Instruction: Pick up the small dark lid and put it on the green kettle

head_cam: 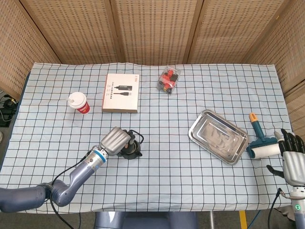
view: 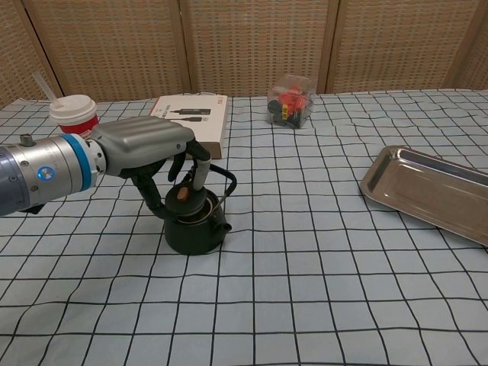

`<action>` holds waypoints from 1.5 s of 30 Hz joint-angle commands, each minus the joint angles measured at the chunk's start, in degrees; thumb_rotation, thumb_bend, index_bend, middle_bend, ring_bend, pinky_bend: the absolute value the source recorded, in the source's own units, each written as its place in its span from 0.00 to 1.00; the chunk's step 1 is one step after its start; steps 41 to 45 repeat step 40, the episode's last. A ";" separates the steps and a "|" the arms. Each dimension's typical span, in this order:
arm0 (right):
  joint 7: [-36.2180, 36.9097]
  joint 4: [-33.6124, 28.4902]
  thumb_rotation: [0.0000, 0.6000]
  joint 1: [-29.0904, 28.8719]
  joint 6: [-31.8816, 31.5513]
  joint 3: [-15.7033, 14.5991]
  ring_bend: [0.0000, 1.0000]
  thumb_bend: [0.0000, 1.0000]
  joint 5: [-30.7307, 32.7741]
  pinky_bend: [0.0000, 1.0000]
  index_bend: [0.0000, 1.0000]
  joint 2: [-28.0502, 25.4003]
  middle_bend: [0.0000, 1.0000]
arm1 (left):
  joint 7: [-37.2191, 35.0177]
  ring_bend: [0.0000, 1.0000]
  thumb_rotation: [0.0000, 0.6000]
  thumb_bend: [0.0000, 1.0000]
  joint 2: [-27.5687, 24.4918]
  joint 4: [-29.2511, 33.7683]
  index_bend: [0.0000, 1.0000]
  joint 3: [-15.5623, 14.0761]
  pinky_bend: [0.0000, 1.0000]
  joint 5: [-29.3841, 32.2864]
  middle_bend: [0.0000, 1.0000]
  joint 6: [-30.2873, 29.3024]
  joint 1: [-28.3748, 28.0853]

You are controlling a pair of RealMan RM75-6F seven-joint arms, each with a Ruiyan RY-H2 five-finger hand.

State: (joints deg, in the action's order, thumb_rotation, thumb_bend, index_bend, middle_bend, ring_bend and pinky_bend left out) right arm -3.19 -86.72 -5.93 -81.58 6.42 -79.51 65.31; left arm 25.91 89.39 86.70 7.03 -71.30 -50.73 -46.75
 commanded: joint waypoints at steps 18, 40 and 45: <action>0.22 -0.42 1.00 0.14 -0.29 -0.10 0.00 0.00 -0.32 0.00 0.00 -0.25 0.00 | -8.76 0.01 1.00 0.02 -6.54 5.43 0.02 0.92 0.10 -5.78 0.00 -5.71 2.16; -0.22 -1.50 1.00 0.50 -2.12 -0.84 0.00 0.00 -3.02 0.00 0.00 -0.60 0.00 | -6.02 0.00 1.00 0.00 -21.87 17.86 0.00 -9.09 0.00 -6.59 0.00 -35.38 29.14; -0.22 -1.50 1.00 0.50 -2.12 -0.84 0.00 0.00 -3.02 0.00 0.00 -0.60 0.00 | -6.02 0.00 1.00 0.00 -21.87 17.86 0.00 -9.09 0.00 -6.59 0.00 -35.38 29.14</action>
